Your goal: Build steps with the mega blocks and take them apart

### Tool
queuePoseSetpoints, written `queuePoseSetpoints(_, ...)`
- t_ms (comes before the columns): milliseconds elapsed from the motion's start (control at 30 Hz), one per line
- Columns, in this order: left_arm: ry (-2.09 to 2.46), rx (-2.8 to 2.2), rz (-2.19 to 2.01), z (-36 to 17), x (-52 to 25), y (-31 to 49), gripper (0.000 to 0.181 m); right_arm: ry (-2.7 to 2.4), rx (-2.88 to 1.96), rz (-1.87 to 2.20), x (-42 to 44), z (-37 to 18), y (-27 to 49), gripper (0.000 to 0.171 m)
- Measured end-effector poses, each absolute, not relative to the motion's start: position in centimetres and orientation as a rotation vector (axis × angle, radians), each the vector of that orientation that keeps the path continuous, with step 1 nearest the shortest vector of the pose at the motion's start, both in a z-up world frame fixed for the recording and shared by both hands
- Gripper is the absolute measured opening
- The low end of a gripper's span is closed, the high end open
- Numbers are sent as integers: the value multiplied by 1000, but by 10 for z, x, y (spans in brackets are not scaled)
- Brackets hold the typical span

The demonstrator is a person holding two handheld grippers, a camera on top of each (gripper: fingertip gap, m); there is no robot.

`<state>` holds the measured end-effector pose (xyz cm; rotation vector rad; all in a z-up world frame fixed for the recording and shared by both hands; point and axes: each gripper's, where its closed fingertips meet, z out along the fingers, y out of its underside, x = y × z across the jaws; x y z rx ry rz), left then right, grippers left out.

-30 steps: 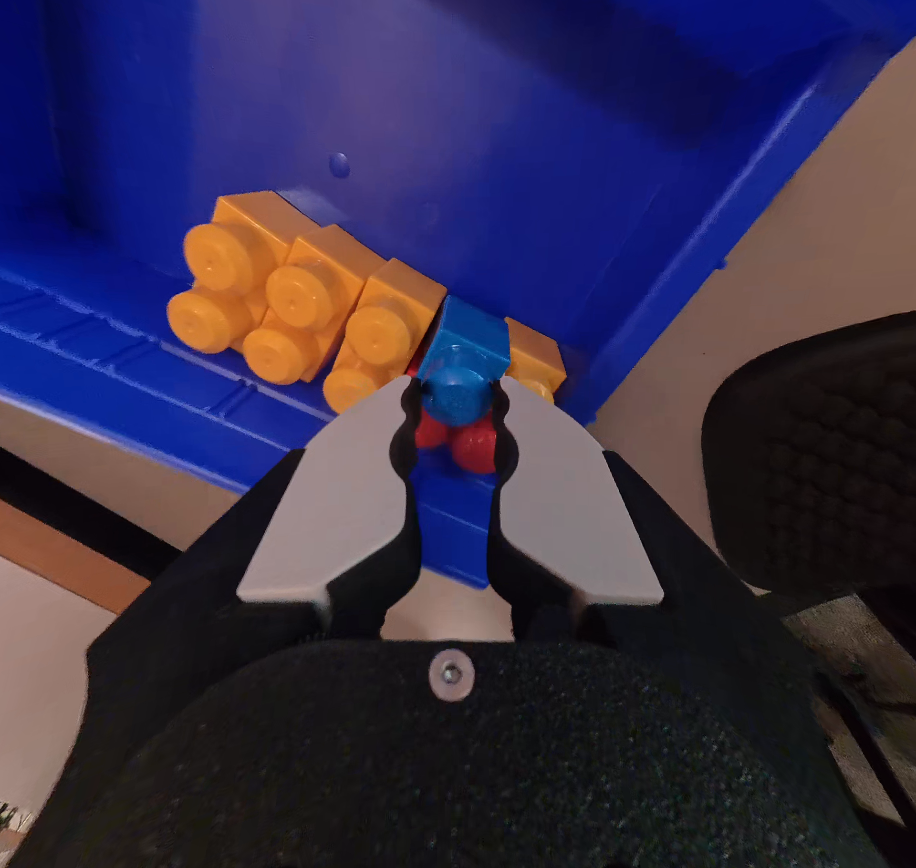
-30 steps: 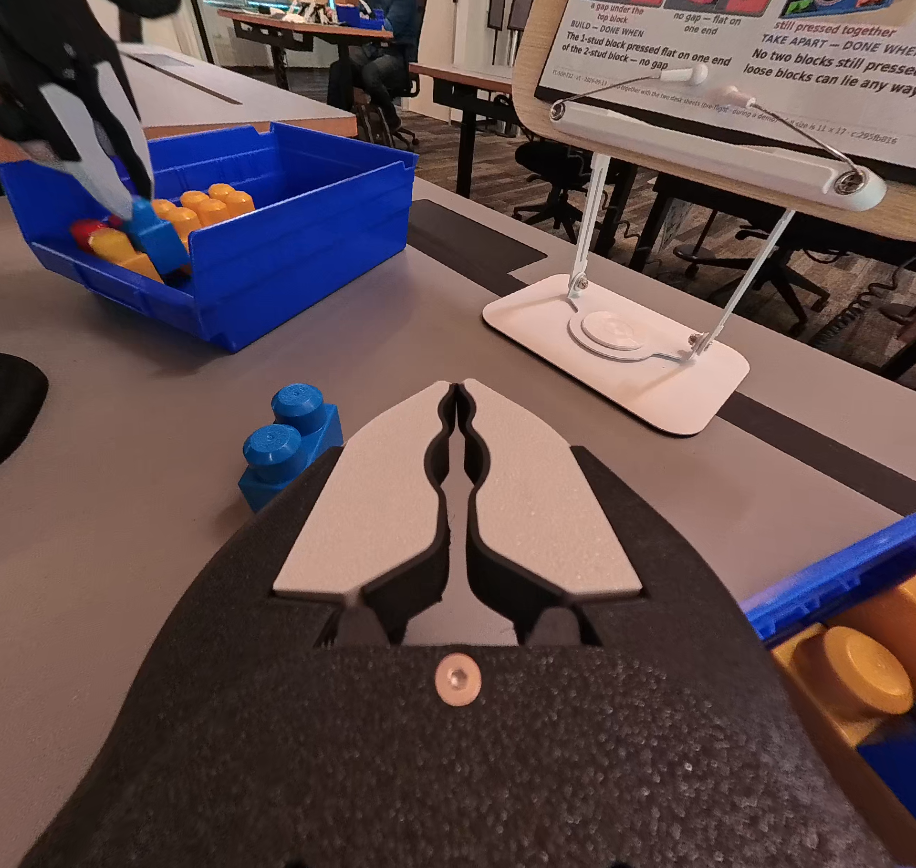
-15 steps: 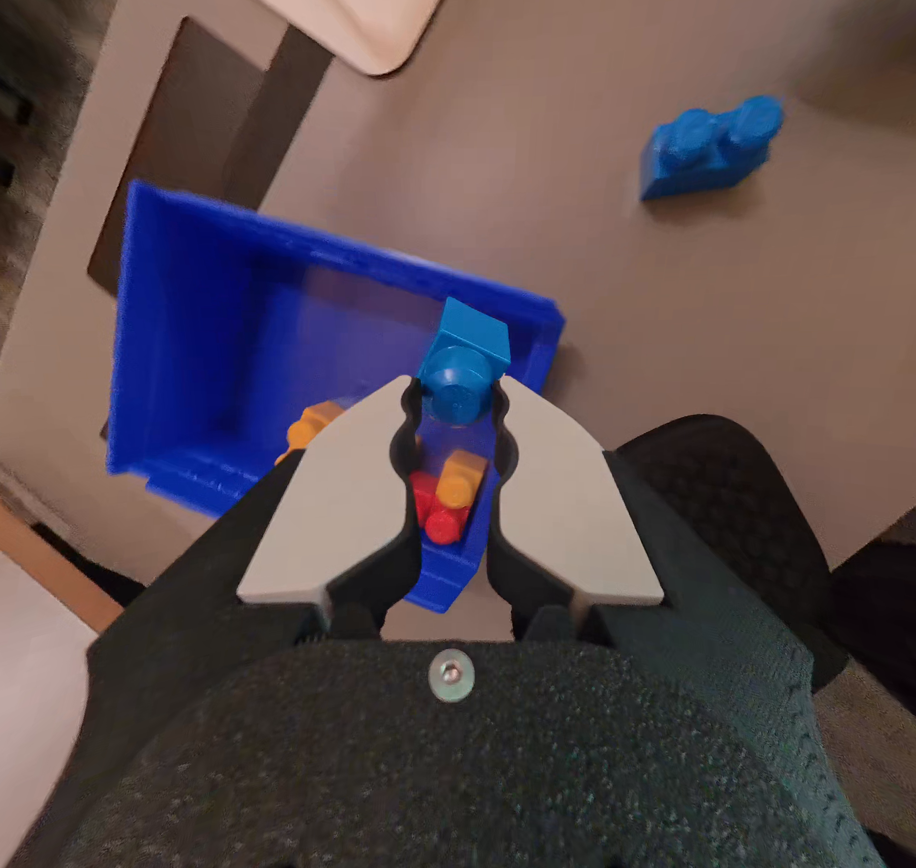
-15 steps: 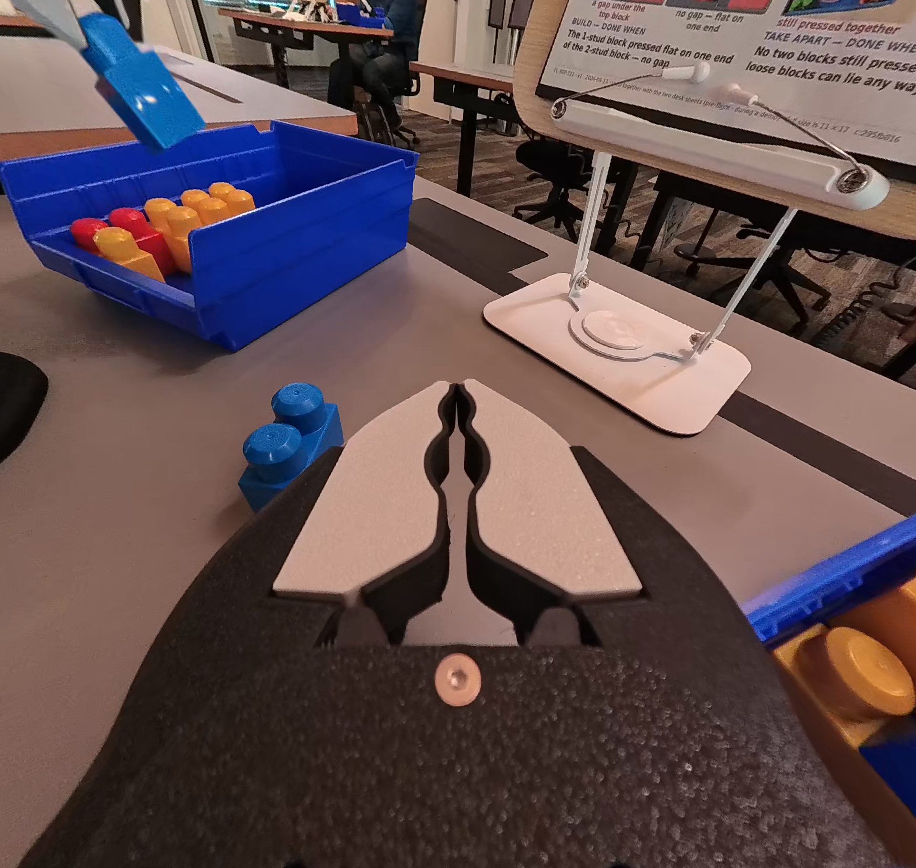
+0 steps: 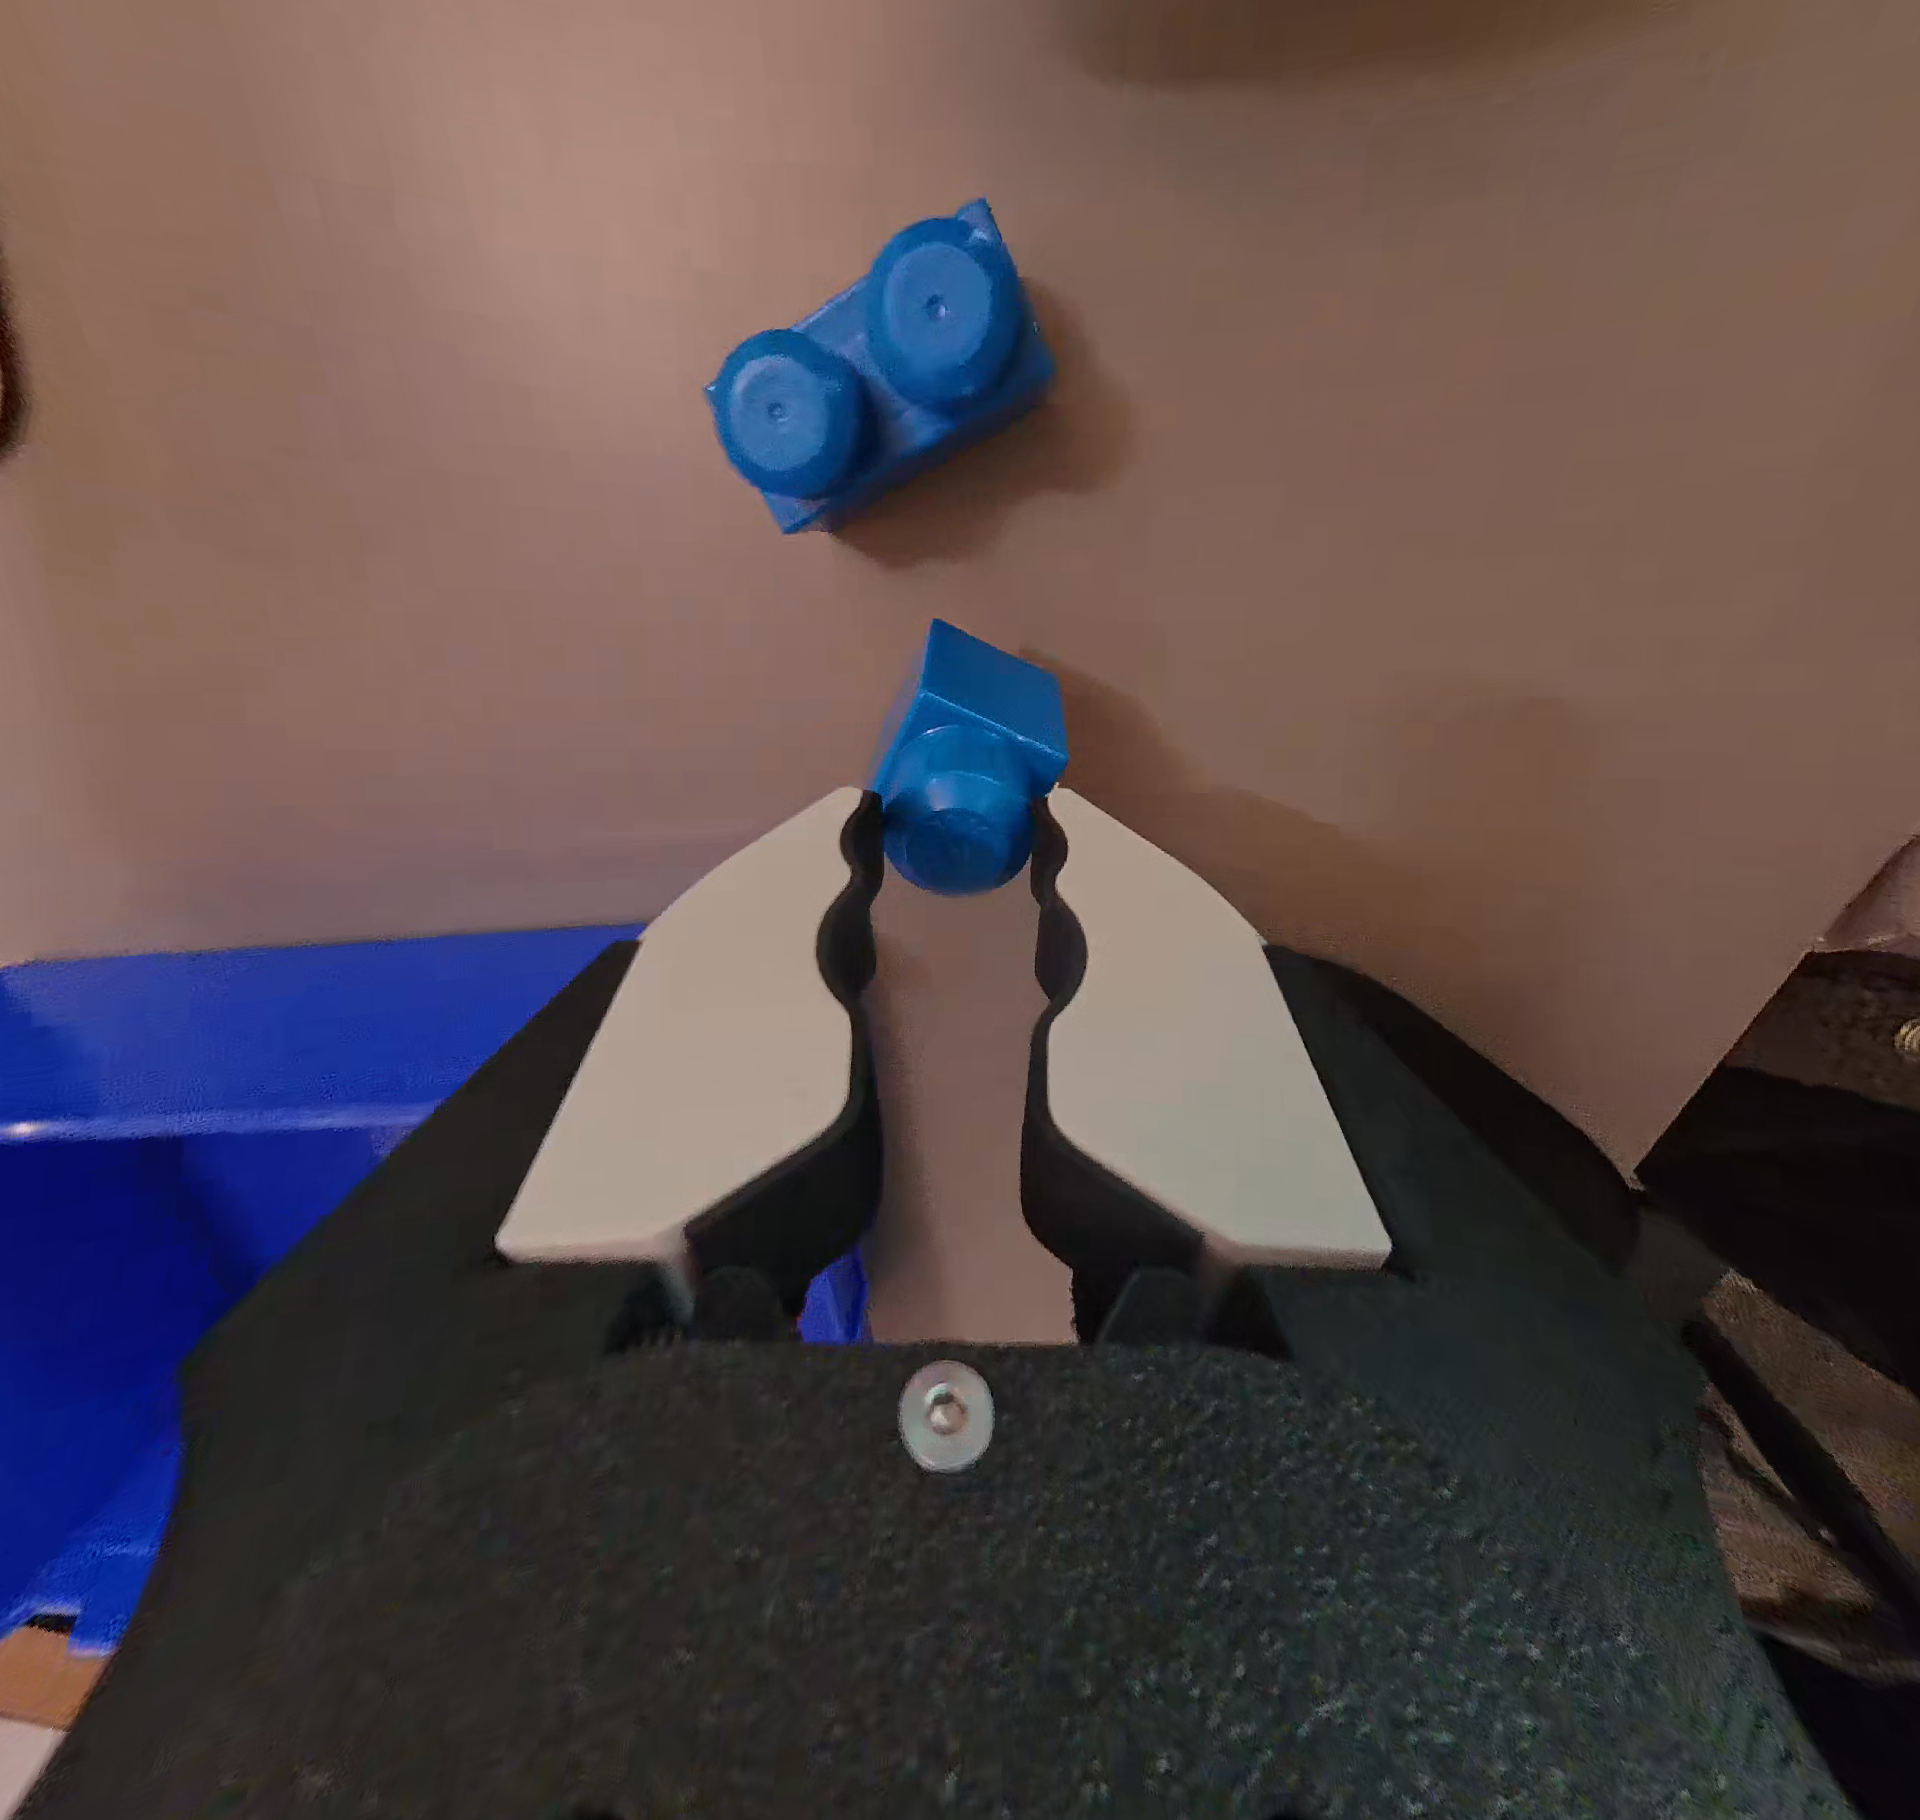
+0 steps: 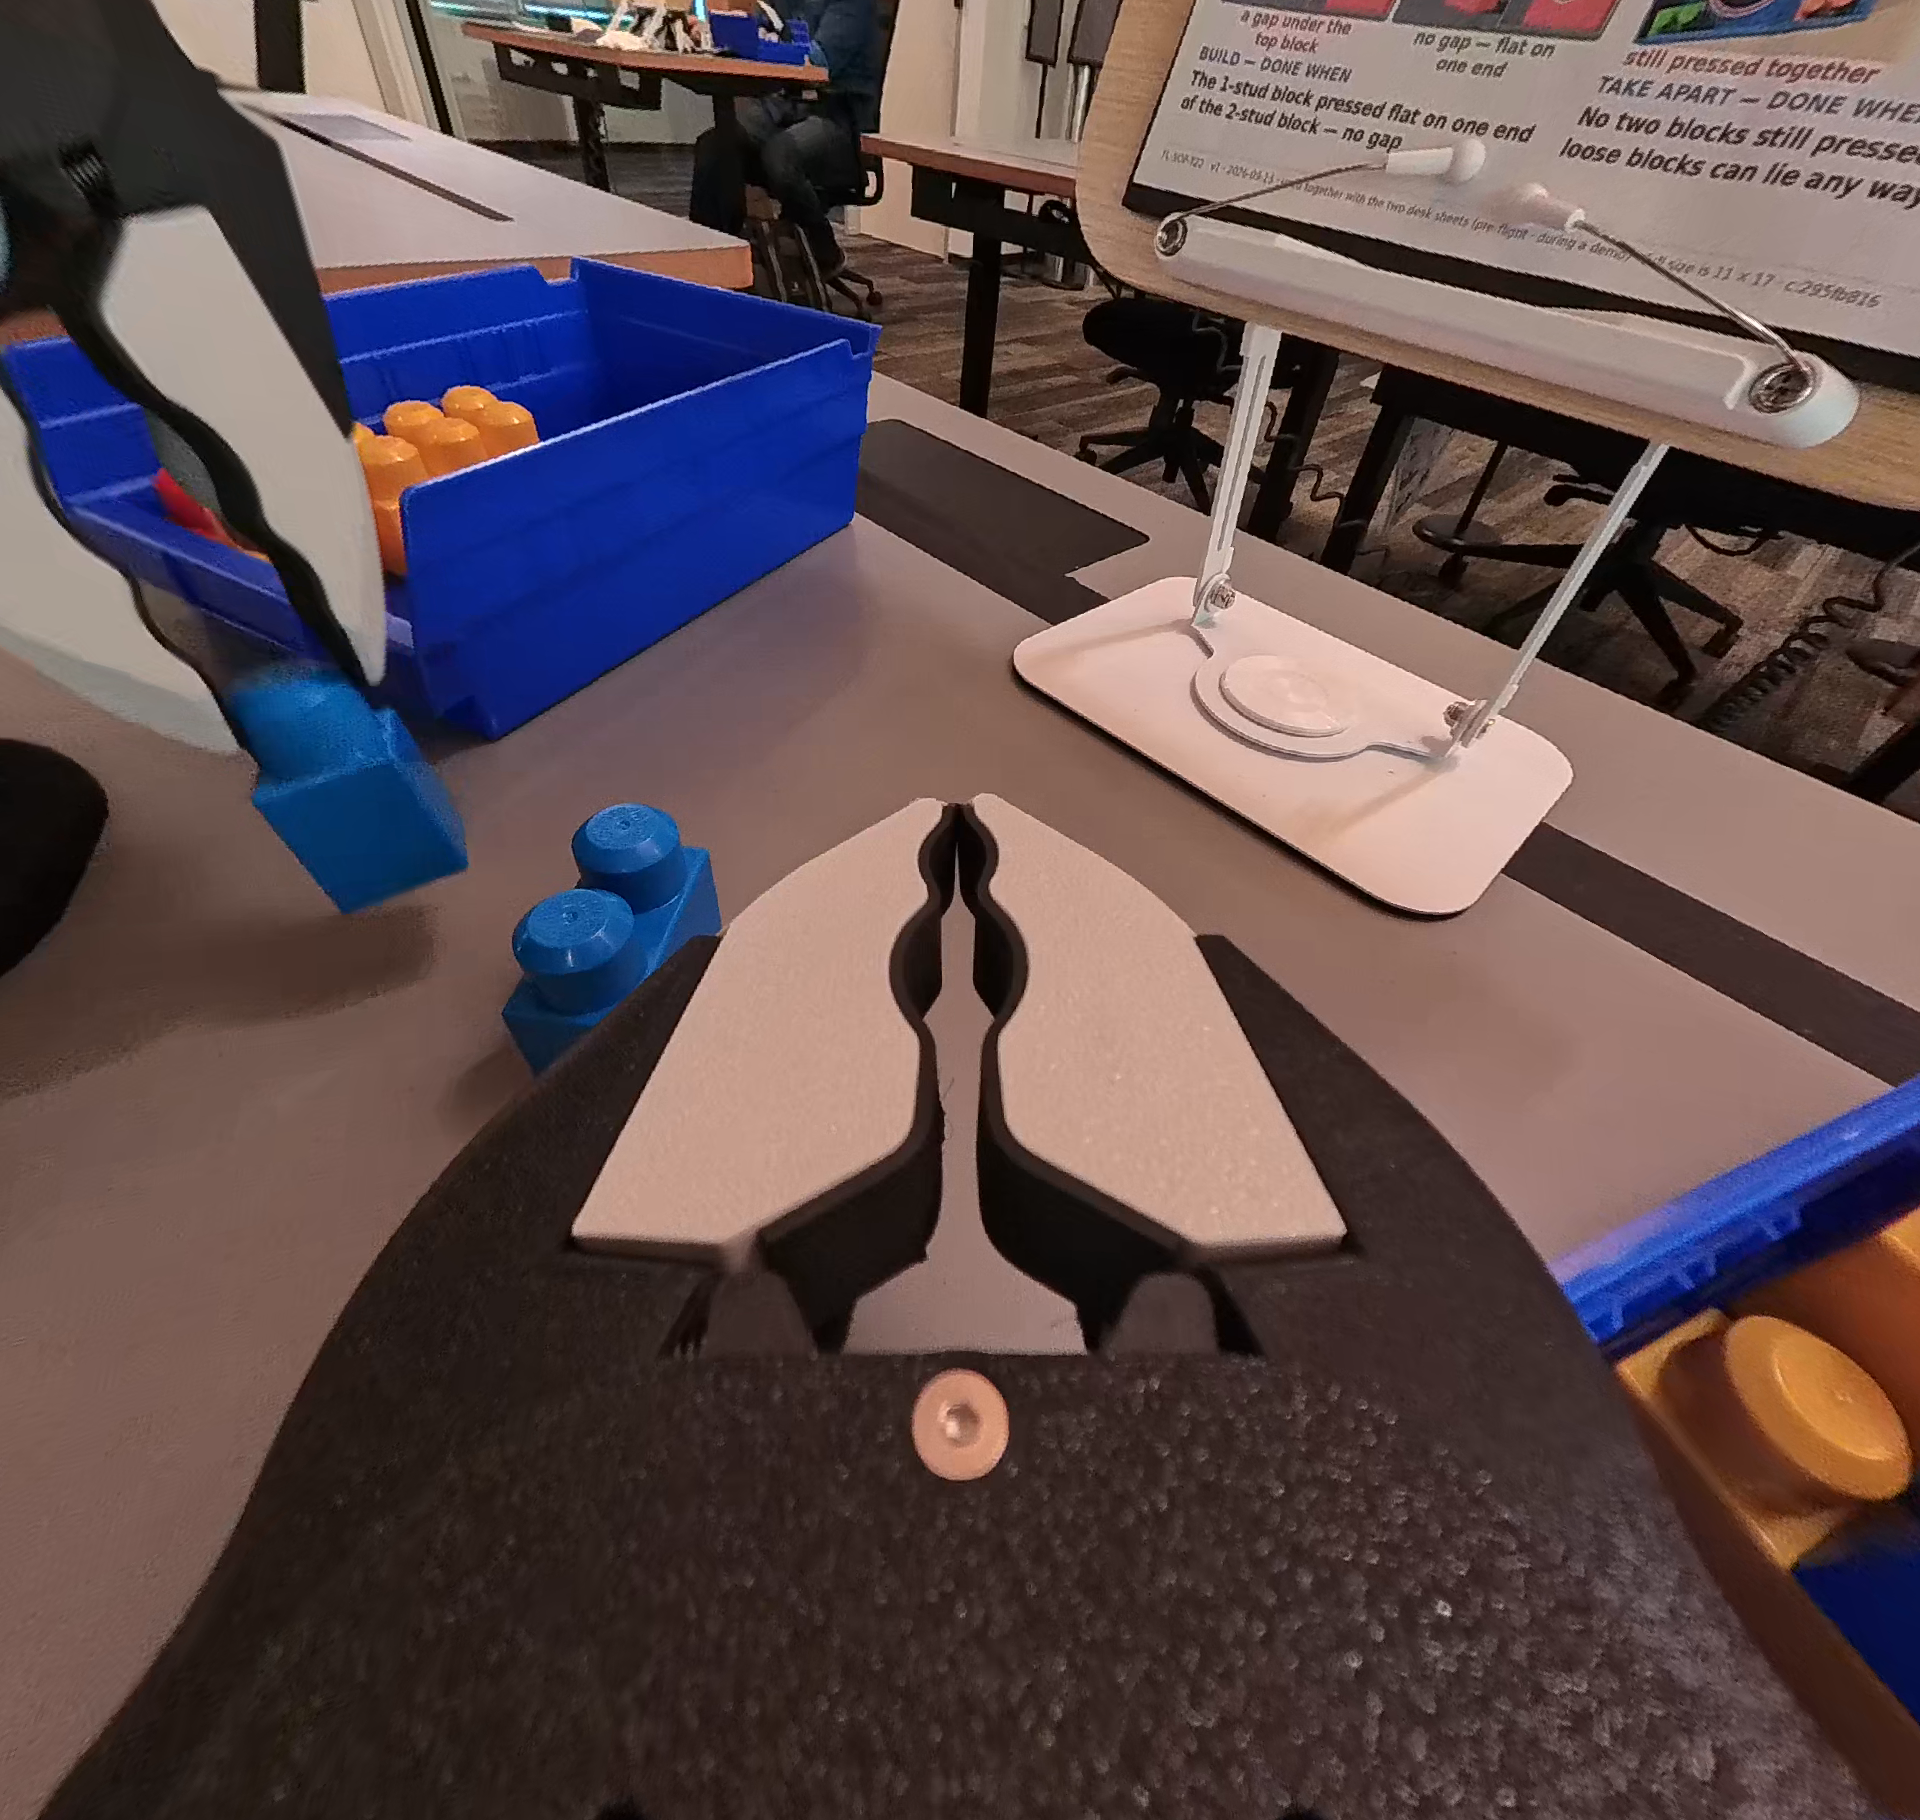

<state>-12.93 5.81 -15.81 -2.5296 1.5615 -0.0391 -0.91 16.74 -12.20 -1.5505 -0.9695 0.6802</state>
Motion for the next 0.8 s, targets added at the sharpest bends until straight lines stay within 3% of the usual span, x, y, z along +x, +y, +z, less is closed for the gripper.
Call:
queuePoseSetpoints(400, 1572, -2524, -44, -192, -118, 68, 29, -982, -1552, 684, -11, -124, 165, 0)
queuePoseSetpoints(533, 1517, -2472, -100, -188, -115, 70, 49, -1015, -1535, 698, -15, -124, 160, 0)
queuePoseSetpoints(667, 1341, -2355, -192, -164, -110, 82, 50, -1126, -1517, 741, -27, -130, 142, 14)
queuePoseSetpoints(800, 1093, -2179, -314, -133, -103, 98, 49, -1320, -1584, 710, -43, -158, 119, 44)
